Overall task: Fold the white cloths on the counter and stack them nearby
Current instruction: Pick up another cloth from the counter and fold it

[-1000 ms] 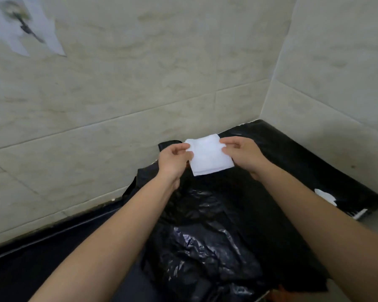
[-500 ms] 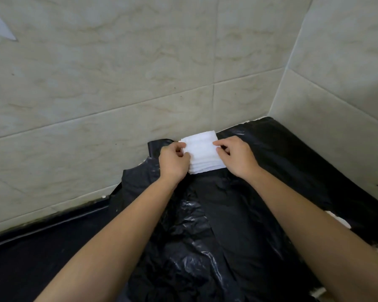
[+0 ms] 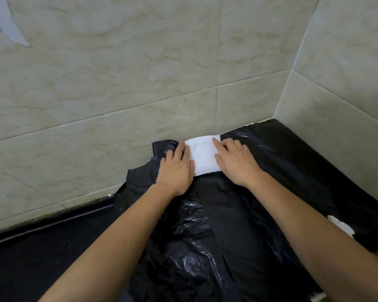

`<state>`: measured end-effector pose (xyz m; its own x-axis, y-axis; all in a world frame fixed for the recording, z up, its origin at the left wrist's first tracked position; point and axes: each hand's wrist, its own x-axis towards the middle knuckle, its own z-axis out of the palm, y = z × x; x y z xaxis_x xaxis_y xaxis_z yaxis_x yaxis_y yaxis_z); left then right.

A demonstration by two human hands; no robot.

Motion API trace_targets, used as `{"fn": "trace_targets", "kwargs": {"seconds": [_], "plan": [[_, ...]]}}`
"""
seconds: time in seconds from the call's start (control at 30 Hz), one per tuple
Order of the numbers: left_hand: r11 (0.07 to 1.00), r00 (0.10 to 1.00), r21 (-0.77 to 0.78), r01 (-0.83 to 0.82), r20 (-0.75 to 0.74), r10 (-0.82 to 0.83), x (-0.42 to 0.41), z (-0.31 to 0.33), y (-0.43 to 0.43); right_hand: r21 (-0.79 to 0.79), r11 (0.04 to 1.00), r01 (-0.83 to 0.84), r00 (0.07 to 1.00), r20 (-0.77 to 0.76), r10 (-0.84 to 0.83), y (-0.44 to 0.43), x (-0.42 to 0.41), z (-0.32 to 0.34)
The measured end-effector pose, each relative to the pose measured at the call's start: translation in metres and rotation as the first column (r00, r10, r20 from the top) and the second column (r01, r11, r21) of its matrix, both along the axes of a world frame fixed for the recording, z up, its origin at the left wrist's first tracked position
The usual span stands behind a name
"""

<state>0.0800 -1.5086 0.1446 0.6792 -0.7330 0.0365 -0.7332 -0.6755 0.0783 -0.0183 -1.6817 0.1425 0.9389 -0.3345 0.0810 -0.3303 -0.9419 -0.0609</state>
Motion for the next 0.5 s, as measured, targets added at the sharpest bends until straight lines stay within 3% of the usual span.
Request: {"fn": "trace_targets", "kwargs": {"seconds": [0.2,0.3,0.4,0.5], "plan": [[0.999,0.997,-0.032,-0.009,-0.078,0.007,0.003,-0.001,0.004,0.068,0.997,0.028,0.994,-0.108,-0.020,-0.004,0.002,0.003],[0.976,0.995,-0.200,-0.088,-0.071,0.075,0.000,0.017,0.022,0.164,0.985,0.053,0.996,0.064,-0.064,0.002,-0.006,0.020],[0.935,0.988,-0.333,-0.119,0.053,0.144,0.000,0.046,0.058,0.218,0.975,0.035,0.954,0.285,-0.098,0.018,-0.006,0.052],[0.912,0.961,-0.384,-0.145,0.165,0.222,0.001,0.077,0.108,0.192,0.981,-0.029,0.915,0.400,-0.051,0.049,0.013,0.086]]}}
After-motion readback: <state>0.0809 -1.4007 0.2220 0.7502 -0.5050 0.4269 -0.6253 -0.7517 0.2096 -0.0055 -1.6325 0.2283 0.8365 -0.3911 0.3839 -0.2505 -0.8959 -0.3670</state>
